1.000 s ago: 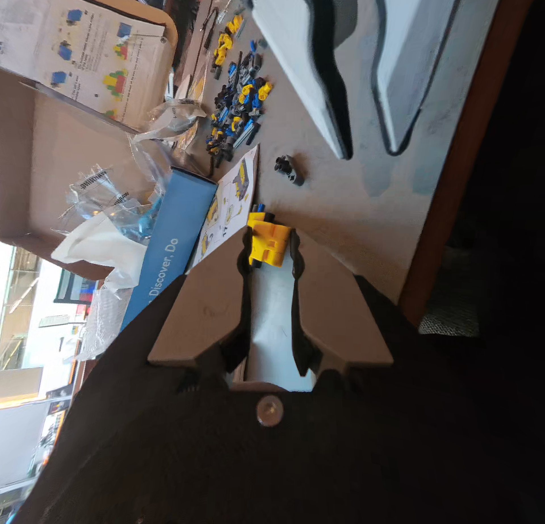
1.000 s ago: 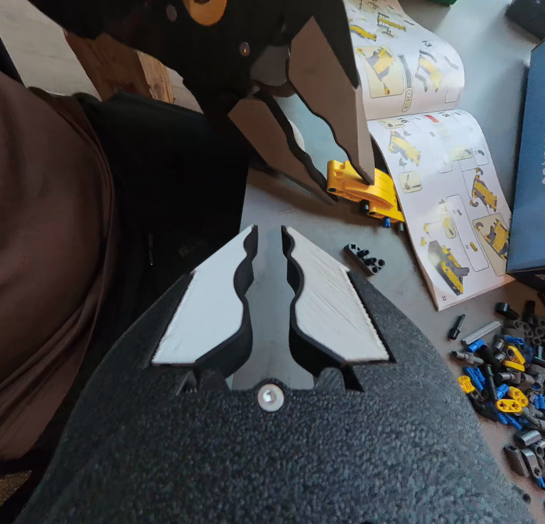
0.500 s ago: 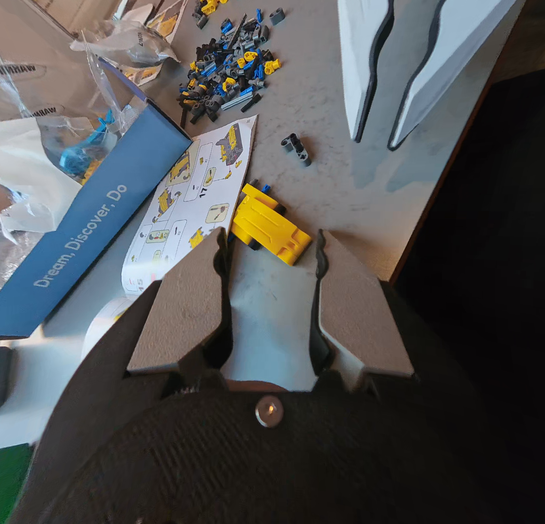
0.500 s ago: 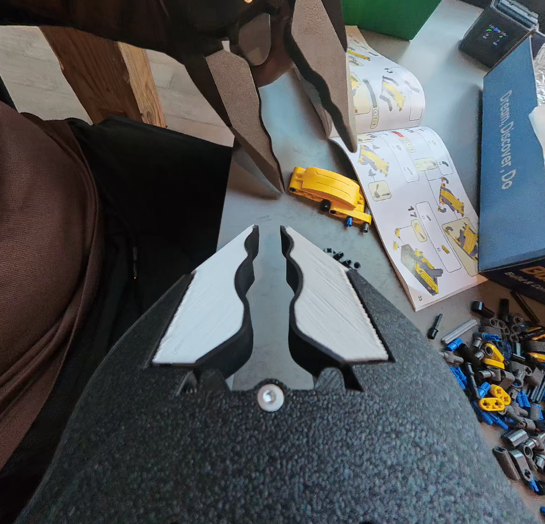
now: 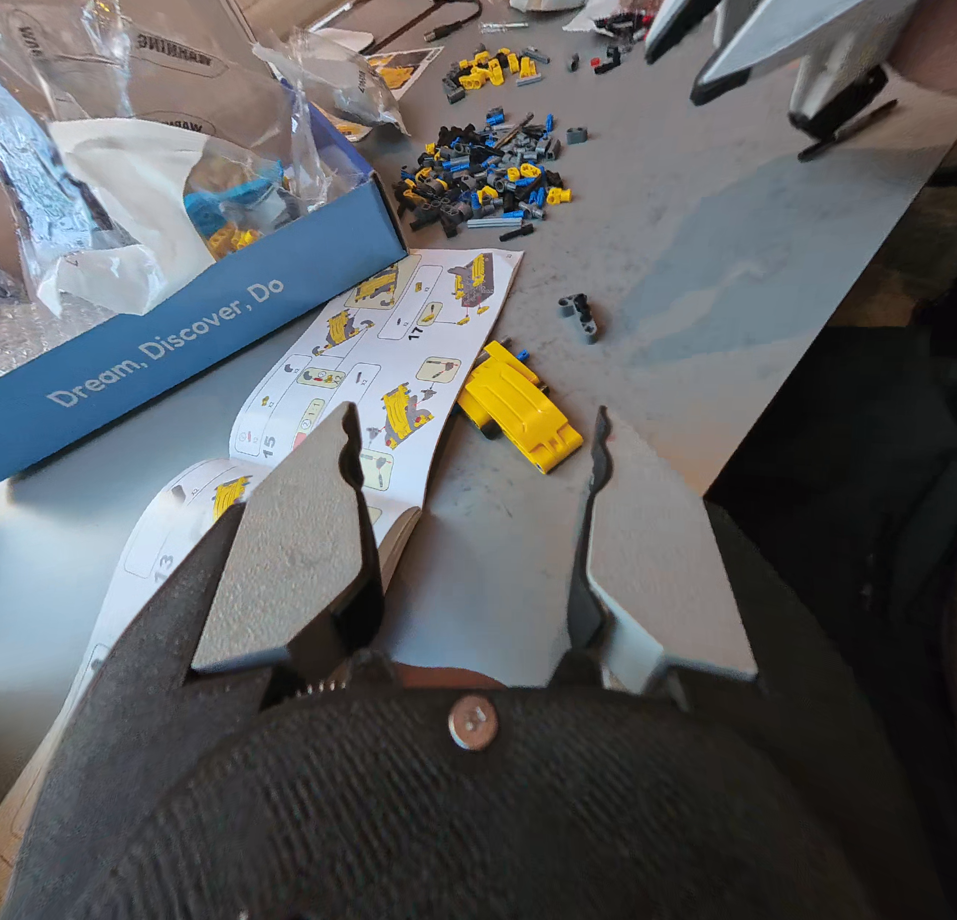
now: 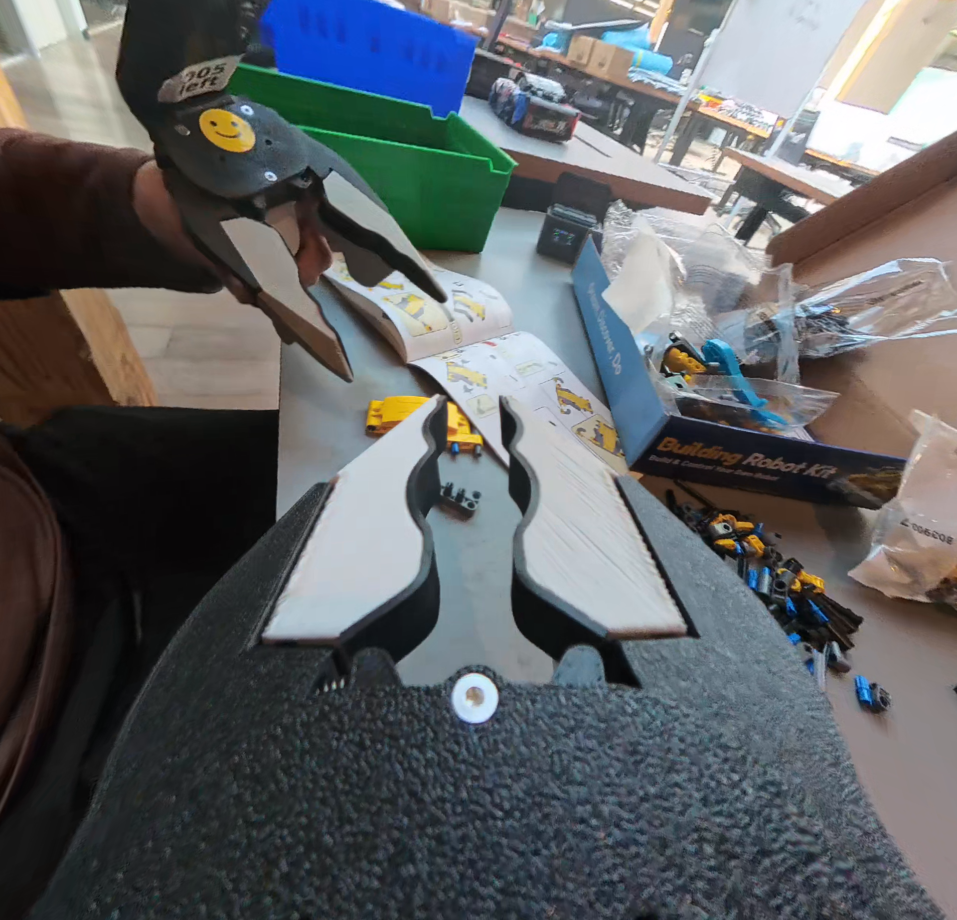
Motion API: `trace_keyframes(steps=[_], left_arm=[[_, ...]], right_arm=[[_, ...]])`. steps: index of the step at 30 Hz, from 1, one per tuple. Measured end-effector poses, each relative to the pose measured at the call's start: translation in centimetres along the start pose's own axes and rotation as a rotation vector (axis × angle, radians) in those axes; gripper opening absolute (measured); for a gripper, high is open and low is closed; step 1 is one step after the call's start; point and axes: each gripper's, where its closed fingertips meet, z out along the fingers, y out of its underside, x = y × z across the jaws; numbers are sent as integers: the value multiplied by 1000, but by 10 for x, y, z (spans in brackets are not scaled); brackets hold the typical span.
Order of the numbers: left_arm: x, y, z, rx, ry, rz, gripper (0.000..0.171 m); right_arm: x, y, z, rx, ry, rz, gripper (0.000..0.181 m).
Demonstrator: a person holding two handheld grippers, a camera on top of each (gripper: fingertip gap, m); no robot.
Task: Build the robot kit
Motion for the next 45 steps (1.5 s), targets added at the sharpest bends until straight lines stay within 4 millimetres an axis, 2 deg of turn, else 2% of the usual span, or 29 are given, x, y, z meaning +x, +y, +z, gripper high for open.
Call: trace_keyframes(steps=[3, 7, 11, 14, 18, 20, 23, 26, 28, 30, 37, 39, 42, 45], left_arm=[[-9, -5, -5, 50, -22, -48, 90], [-26, -3, -6, 76, -80, -57, 94], [-36, 0, 1, 58, -62, -58, 96], [-39, -9, 3, 105, -44, -105, 96], [-46, -20, 10, 157, -92, -103, 92], [-46, -33, 12, 189, -110, -111, 92], [-42, -58, 12, 255, -110, -116, 89], [-36, -76, 11, 302, -77, -206, 90], [-29, -81, 6, 328, -76, -239, 90], [-17, -77, 0, 325, -91, -238, 90], [52, -37, -32, 250, -130, -244, 89], [68, -32, -45, 249, -143, -253, 89], [88, -25, -63, 241, -168, -265, 88], [107, -12, -75, 223, -190, -279, 86]], right_arm=[[16, 2, -5, 38, 90, 20, 25], [34, -9, -11, 76, 223, -46, 30], [34, -13, -17, 65, 303, -125, 16], [34, -9, -24, 36, 366, -180, 17], [23, -5, -34, 17, 348, -162, 14], [13, -4, -43, 20, 341, -146, 12], [-1, -6, -64, 32, 341, -113, 9], [-11, -12, -90, 56, 366, -70, 11], [-19, -9, -105, 52, 384, -50, 13], [-32, -5, -118, 41, 387, -28, 16], [-105, 23, -144, -45, 283, 77, 25], [-124, 28, -153, -60, 257, 112, 28], [-151, 32, -169, -65, 225, 169, 33], [-169, 31, -186, -59, 227, 182, 35]])
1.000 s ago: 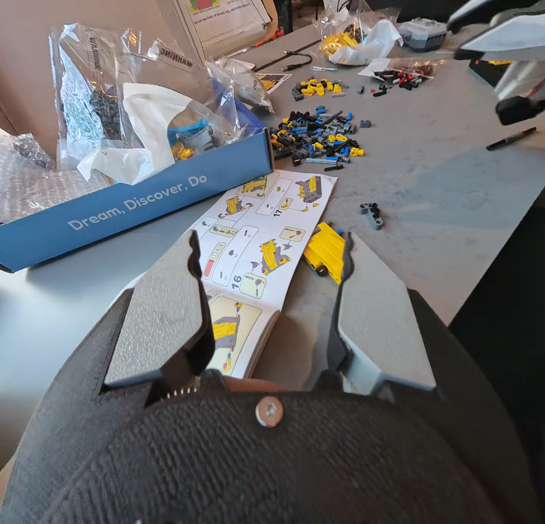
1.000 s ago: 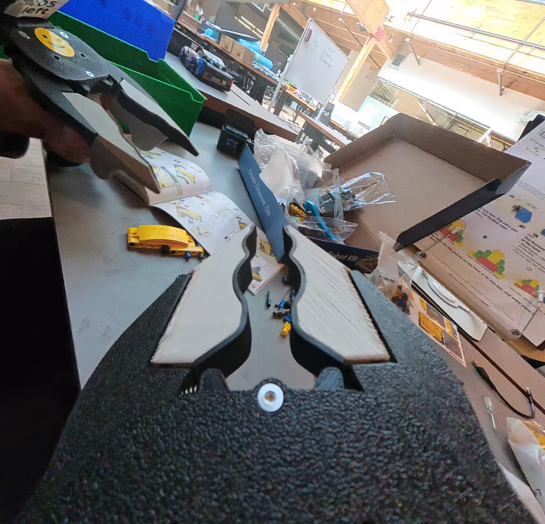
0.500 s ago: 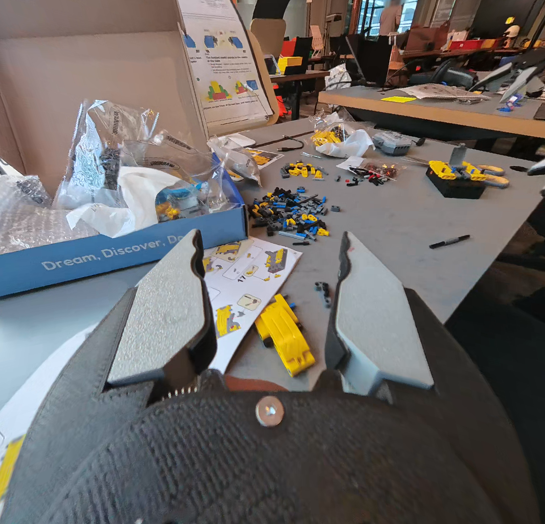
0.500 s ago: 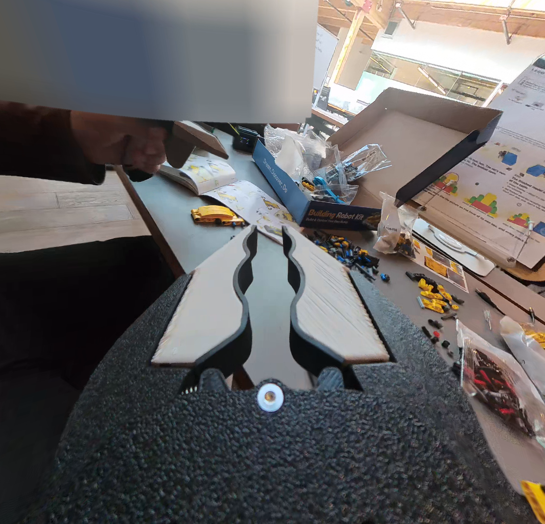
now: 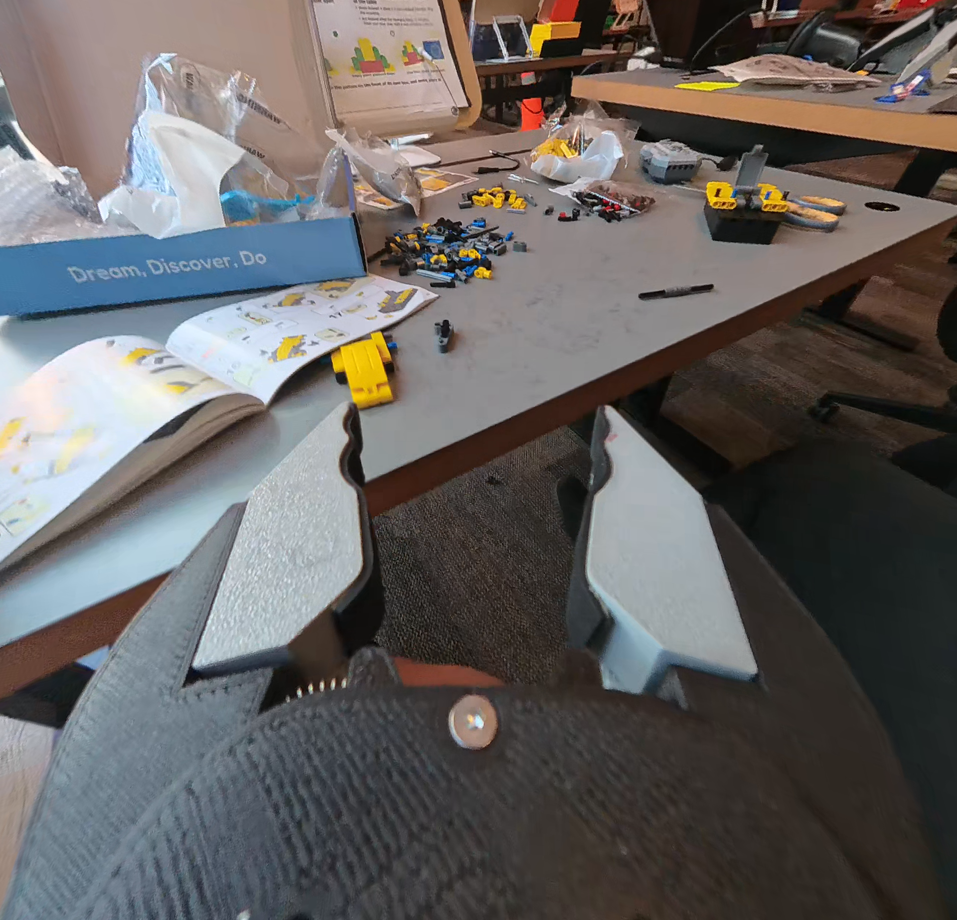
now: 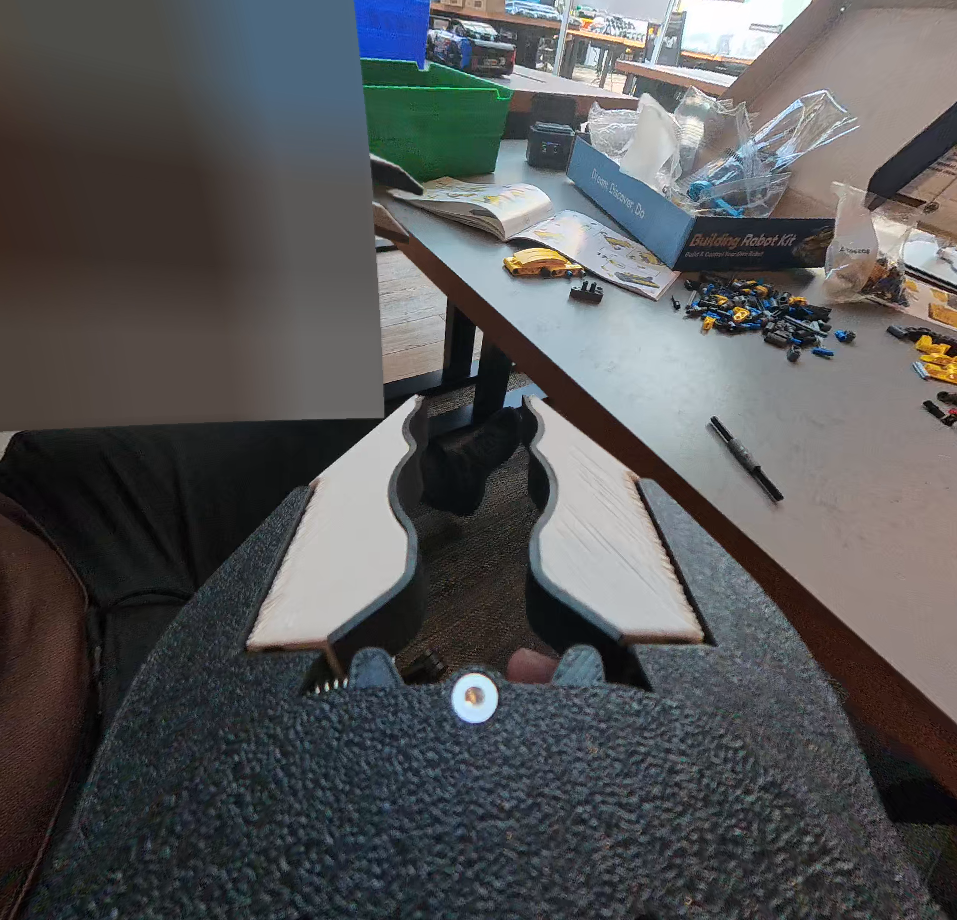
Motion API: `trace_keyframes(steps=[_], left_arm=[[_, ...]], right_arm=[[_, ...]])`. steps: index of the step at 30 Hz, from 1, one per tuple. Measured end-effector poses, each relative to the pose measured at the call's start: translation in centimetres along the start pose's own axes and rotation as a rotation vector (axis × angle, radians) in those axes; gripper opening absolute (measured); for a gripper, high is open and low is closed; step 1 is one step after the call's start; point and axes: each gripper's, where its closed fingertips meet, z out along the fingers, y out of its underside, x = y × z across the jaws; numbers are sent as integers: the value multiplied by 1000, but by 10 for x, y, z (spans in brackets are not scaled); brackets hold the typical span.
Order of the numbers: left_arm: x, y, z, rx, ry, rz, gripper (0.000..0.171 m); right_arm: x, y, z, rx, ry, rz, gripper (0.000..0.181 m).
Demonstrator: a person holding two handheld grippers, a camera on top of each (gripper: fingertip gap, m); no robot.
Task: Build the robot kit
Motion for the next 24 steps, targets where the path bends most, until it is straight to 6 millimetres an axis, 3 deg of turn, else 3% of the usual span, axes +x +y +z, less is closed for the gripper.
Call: trace_keyframes(steps=[5, 9, 10, 11, 13, 16, 19, 24], left_arm=[[27, 23, -17, -49, -7, 17, 88], [37, 29, -30, -50, -29, 54, 88], [38, 29, -33, -45, -36, 56, 88], [38, 29, -36, -39, -38, 44, 88], [43, 30, -42, -18, -21, 7, 88], [44, 35, -51, 15, -26, 39, 88], [43, 45, -61, 19, -22, 59, 89], [29, 57, -72, -2, -79, 101, 91]], right_arm=[[-10, 10, -14, -43, -1, -29, 34], [-29, 19, -1, -84, -110, -28, 27], [-33, 28, 5, -123, -135, -38, 22], [-36, 39, 13, -168, -142, -64, 30], [-40, 64, 34, -249, -128, -116, 68], [-60, 97, 64, -380, -208, -122, 71], [-72, 111, 95, -452, -254, -114, 71], [-90, 140, 147, -526, -373, -277, 70]])
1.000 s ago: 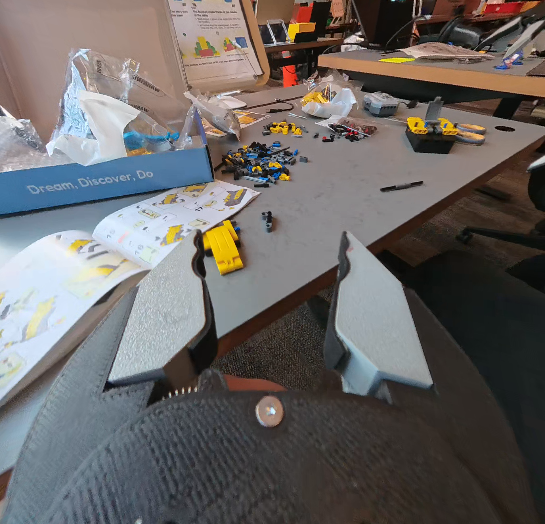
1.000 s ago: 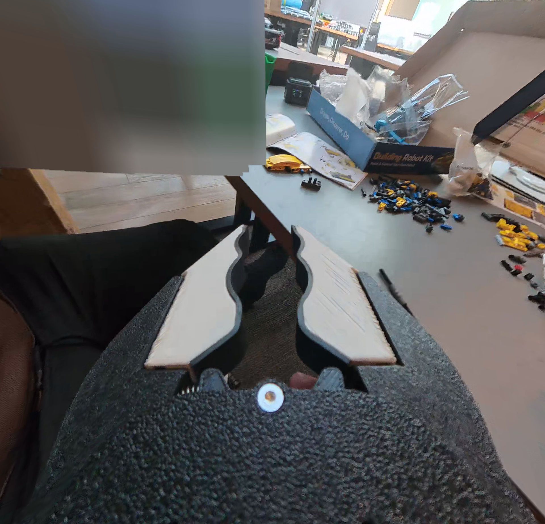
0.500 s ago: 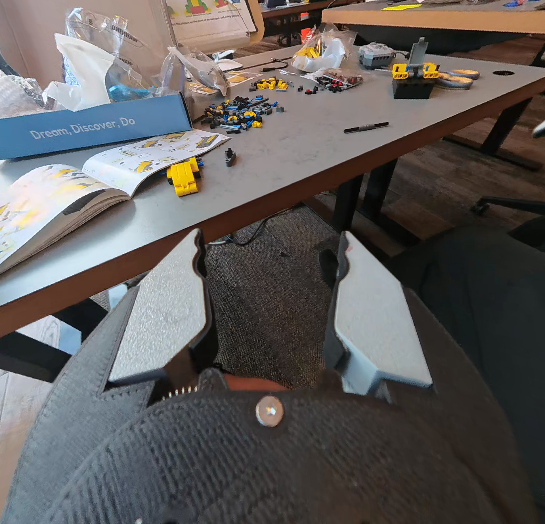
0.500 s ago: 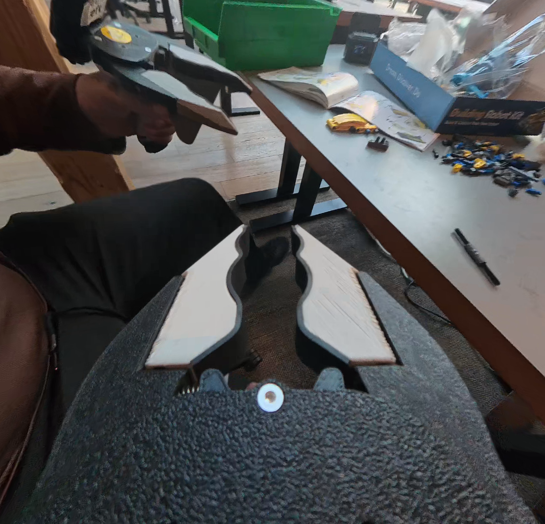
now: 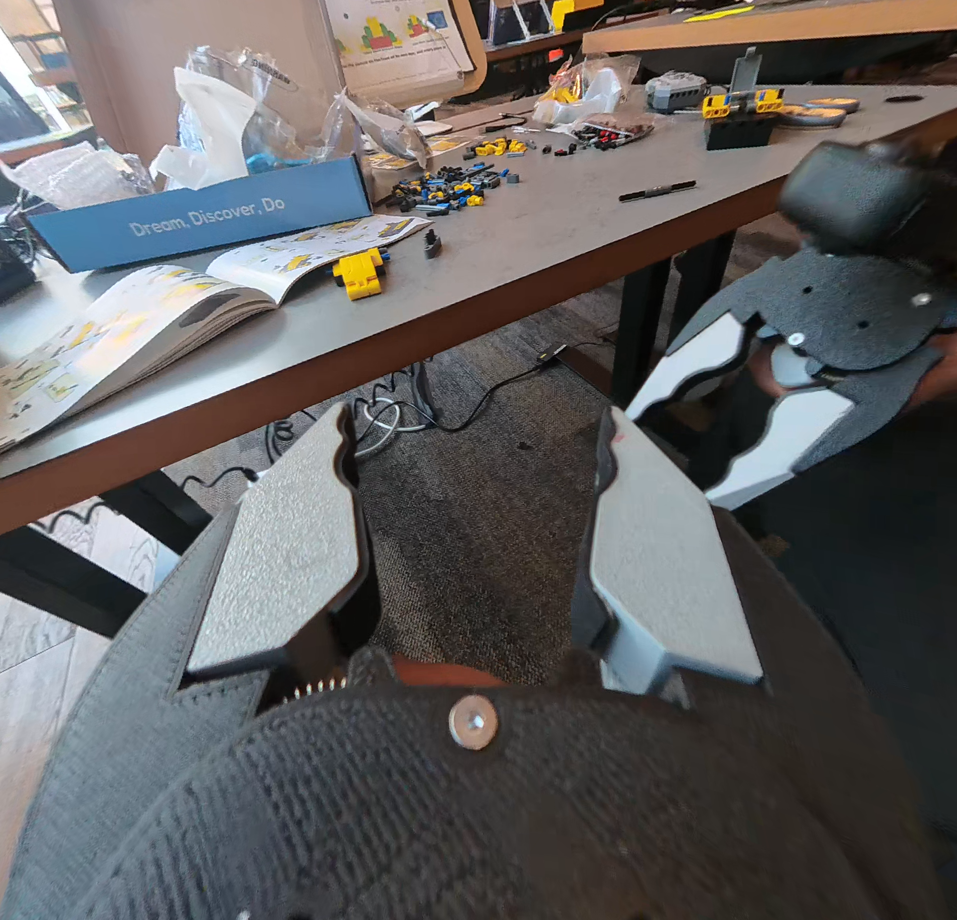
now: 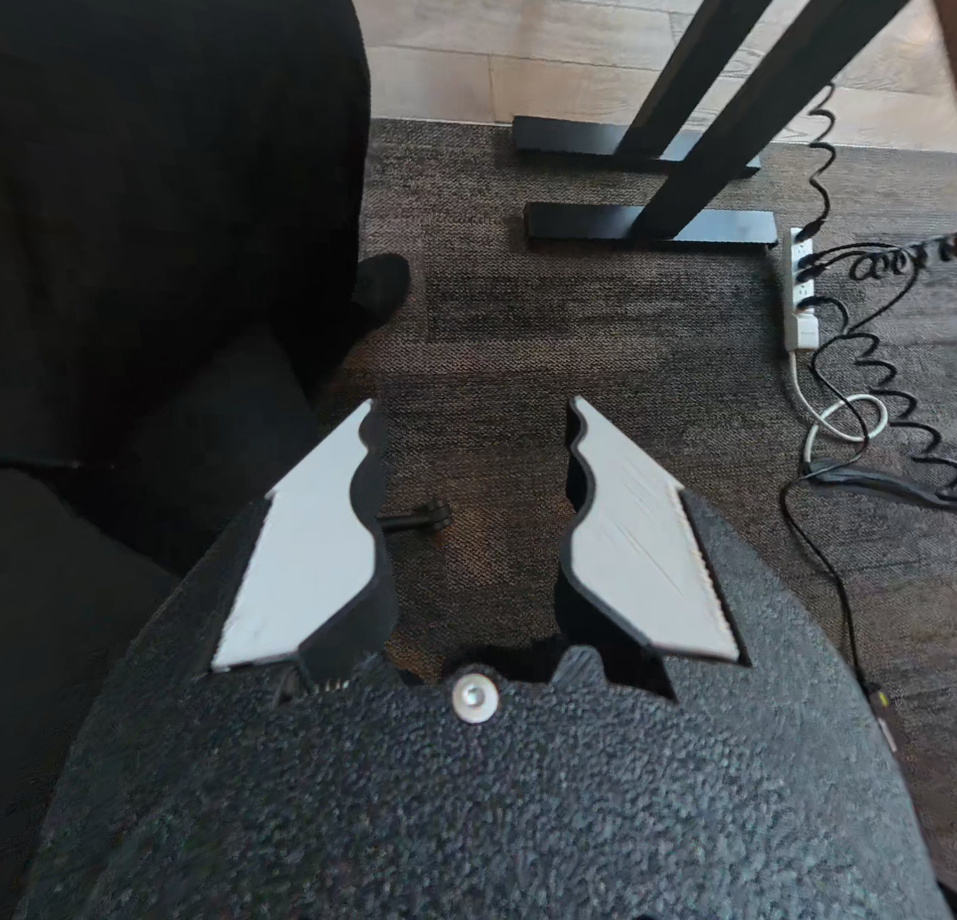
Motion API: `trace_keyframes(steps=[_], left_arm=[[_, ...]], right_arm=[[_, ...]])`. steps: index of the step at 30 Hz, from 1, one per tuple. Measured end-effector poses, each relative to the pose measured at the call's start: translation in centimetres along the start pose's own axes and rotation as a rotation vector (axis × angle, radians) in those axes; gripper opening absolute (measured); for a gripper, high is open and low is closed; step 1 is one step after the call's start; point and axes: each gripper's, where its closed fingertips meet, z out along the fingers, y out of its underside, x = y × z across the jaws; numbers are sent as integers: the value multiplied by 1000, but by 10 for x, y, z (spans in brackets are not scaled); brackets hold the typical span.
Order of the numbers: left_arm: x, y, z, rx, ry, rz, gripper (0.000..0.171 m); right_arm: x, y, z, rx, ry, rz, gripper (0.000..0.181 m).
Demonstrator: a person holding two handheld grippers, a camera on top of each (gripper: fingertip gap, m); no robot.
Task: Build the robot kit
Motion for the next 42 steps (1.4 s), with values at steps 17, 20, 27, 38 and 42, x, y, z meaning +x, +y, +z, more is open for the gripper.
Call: trace_keyframes(steps=[17, 20, 27, 38, 42], left_arm=[[-1, 63, -16, -210, -182, 146, 94], [2, 65, -25, -216, -225, 149, 93], [25, 79, -49, -264, -295, 42, 89], [101, 89, -66, -331, -362, -8, 89], [123, 98, -56, -362, -359, 0, 88]], right_arm=[[-3, -2, 31, -4, -9, -134, 74], [-7, -5, 24, 8, 1, -152, 74], [-26, 27, 13, -53, -8, -191, 77], [-62, 94, -18, -123, -178, 8, 79], [-73, 119, -29, -156, -217, 30, 79]])
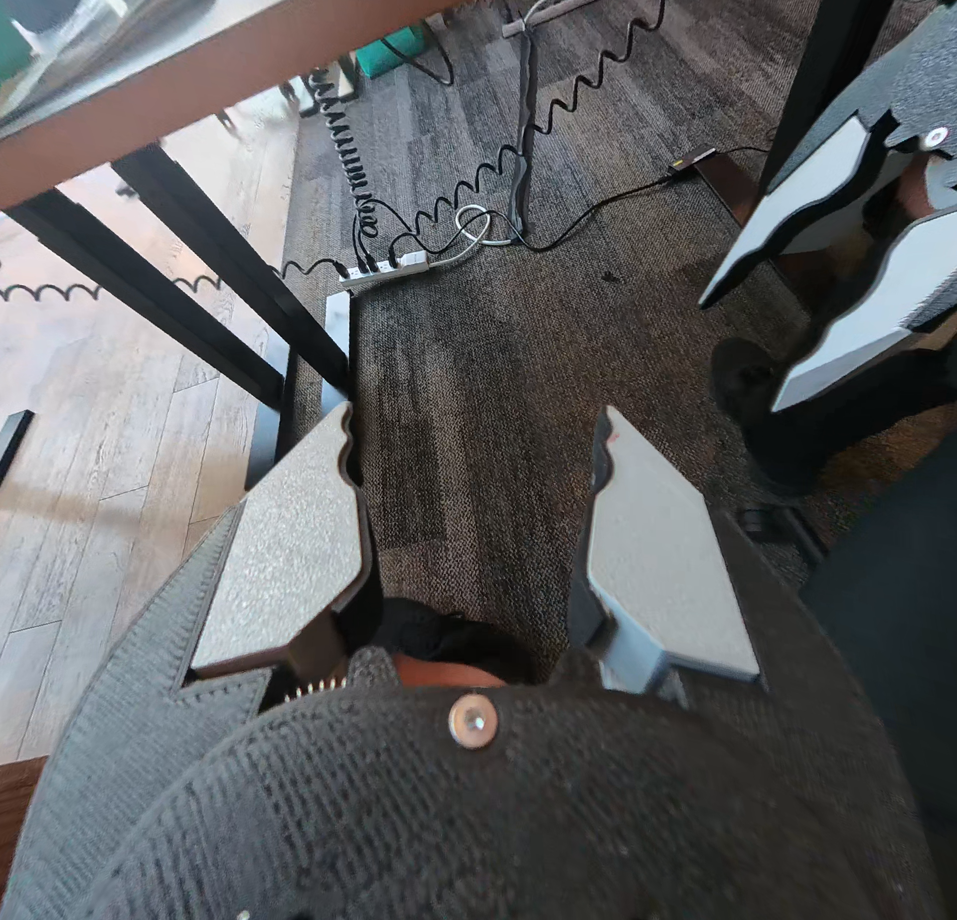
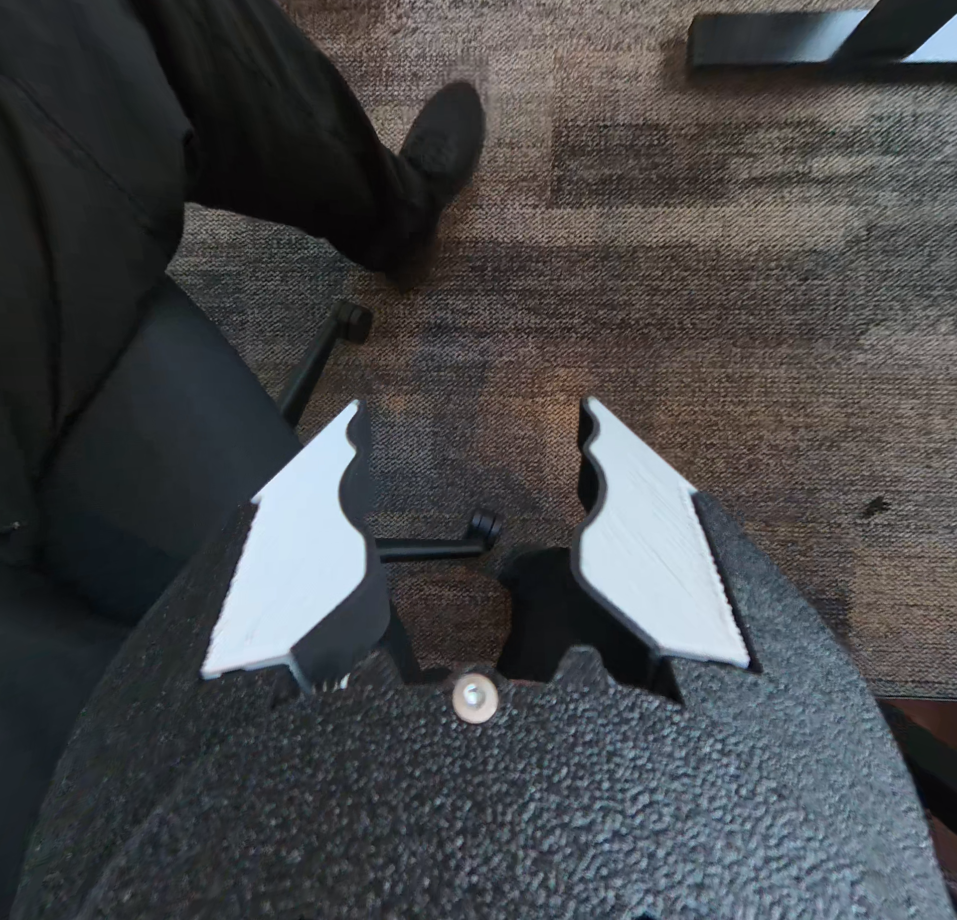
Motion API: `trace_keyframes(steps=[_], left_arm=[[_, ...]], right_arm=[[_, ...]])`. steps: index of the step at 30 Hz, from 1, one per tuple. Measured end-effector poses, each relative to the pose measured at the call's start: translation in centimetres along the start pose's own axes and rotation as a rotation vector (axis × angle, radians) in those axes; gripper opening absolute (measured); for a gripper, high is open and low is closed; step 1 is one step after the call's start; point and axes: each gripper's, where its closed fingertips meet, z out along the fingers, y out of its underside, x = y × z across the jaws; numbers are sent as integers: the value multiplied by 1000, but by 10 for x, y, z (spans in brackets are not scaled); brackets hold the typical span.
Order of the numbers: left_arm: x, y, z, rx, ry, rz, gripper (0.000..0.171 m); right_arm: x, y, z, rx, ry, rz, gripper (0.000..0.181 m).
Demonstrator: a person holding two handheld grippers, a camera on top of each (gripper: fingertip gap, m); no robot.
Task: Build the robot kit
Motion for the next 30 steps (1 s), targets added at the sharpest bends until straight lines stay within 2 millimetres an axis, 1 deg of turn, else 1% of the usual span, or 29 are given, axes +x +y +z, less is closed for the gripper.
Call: trace_keyframes(steps=[2, 4, 5, 6, 8, 10, 11, 12, 14, 15, 17, 18, 19, 20, 21, 22, 23, 25, 26, 27, 28, 29, 30], left_arm=[[11, 6, 6, -21, 11, -4, 88], [22, 12, 13, -40, 30, -36, 88], [27, 14, 17, -49, 44, -54, 88], [29, 12, 22, -51, 51, -55, 89], [21, 0, 36, 14, 9, 8, 85], [0, -6, 59, 69, -77, 53, 77], [-7, -3, 75, 78, -88, 45, 75], [-12, 6, 94, 57, -77, 26, 75], [-17, 32, 133, -20, -32, -20, 82], [-13, 45, 152, -52, 32, -9, 81], [-6, 71, 184, -126, 127, 91, 77], [-6, 85, 198, -163, 153, 161, 78], [-10, 100, 213, -185, 156, 216, 75], [-10, 117, 225, -202, 174, 229, 71], [1, 130, 232, -259, 272, 230, 76], [7, 135, 234, -341, 353, 243, 88], [9, 136, 236, -363, 397, 214, 91], [12, 141, 231, -334, 496, 160, 76], [9, 150, 229, -332, 505, 151, 76], [2, 166, 227, -359, 494, 138, 81], [-3, 186, 222, -409, 494, 124, 86], [-12, 208, 217, -462, 474, 102, 83], [-25, 229, 212, -514, 437, 70, 81]], right_arm=[[0, 5, -2, -1, -11, 12, 79], [5, 8, -3, 11, -8, 24, 77], [9, 11, -1, 12, -6, 28, 74], [13, 16, 3, 1, -7, 35, 74], [30, 26, 17, -18, 6, 51, 73], [57, 39, 40, -30, 42, 67, 66], [73, 46, 54, -46, 48, 88, 64], [89, 54, 70, -77, 46, 107, 64], [128, 67, 105, -165, 53, 159, 64], [151, 70, 124, -200, 56, 188, 64], [199, 76, 164, -232, 51, 202, 64], [227, 84, 186, -246, 61, 202, 64], [255, 99, 208, -275, 80, 213, 64], [284, 118, 229, -312, 95, 232, 64], [313, 139, 248, -346, 116, 252, 64], [341, 163, 265, -386, 145, 276, 63], [370, 188, 279, -429, 175, 301, 63], [420, 235, 299, -501, 227, 364, 63], [438, 256, 304, -526, 246, 404, 63], [453, 274, 306, -540, 267, 448, 63], [467, 290, 307, -548, 297, 489, 64], [480, 304, 307, -553, 332, 522, 64], [494, 313, 306, -551, 369, 546, 64]])
